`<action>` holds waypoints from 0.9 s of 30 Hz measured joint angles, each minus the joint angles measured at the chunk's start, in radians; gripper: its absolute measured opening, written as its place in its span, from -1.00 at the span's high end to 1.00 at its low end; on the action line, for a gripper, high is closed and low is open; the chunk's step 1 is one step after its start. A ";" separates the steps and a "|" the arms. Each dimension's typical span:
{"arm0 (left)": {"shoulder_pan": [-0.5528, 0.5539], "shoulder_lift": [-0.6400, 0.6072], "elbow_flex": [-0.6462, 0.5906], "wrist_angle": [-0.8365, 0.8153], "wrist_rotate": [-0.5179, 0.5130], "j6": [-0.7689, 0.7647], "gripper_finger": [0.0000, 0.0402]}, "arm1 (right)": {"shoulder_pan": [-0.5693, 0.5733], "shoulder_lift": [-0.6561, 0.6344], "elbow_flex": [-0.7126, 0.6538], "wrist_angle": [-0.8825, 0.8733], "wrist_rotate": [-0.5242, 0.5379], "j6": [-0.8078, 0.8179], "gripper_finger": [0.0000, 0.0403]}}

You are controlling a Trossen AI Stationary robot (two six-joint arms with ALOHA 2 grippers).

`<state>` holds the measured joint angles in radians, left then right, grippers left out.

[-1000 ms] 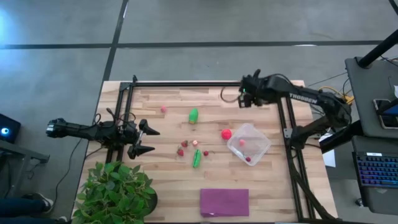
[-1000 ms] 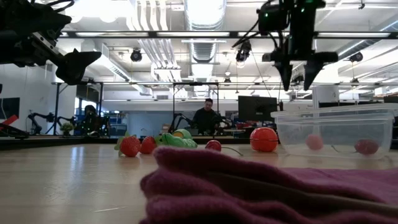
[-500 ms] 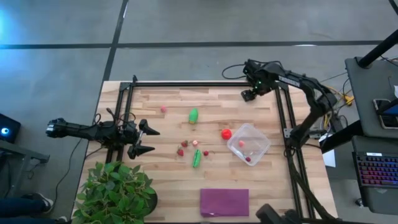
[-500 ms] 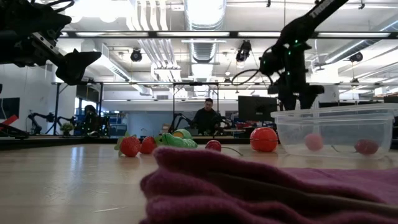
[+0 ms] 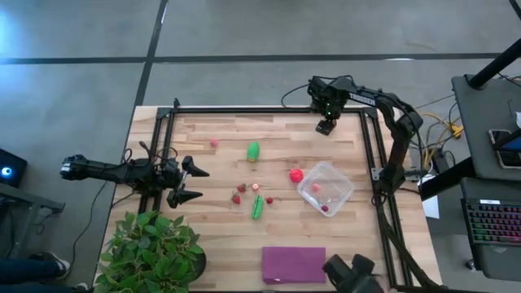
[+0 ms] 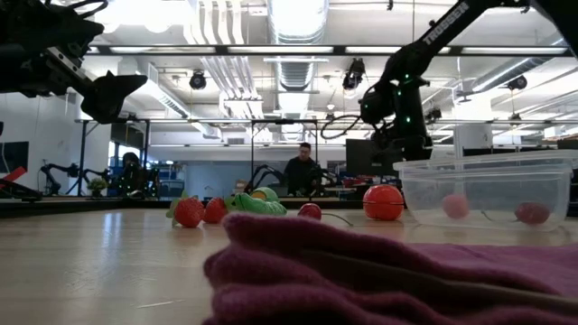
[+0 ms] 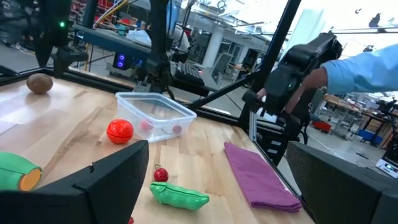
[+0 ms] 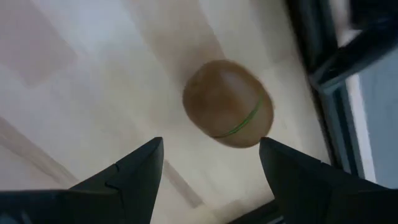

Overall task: Pick and placing Produce into tupperware
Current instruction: Put the brown kiwi into the transparent bin

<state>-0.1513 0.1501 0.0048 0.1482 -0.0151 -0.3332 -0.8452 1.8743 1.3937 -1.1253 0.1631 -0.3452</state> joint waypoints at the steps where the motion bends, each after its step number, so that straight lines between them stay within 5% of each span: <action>1: 0.000 0.000 0.000 0.000 0.000 0.000 -0.83 | 0.000 0.013 -0.001 -0.002 0.013 -0.018 -0.28; 8: 0.000 0.000 0.000 0.000 0.000 0.000 -0.83 | 0.000 0.090 -0.007 -0.002 0.126 -0.057 -0.28; 27: 0.000 0.001 0.000 0.000 0.000 0.000 -0.83 | 0.050 0.094 0.035 0.041 0.118 -0.138 -0.28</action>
<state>-0.1513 0.1509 0.0048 0.1482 -0.0152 -0.3331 -0.7956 1.9682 1.4286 -1.0839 0.2813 -0.4828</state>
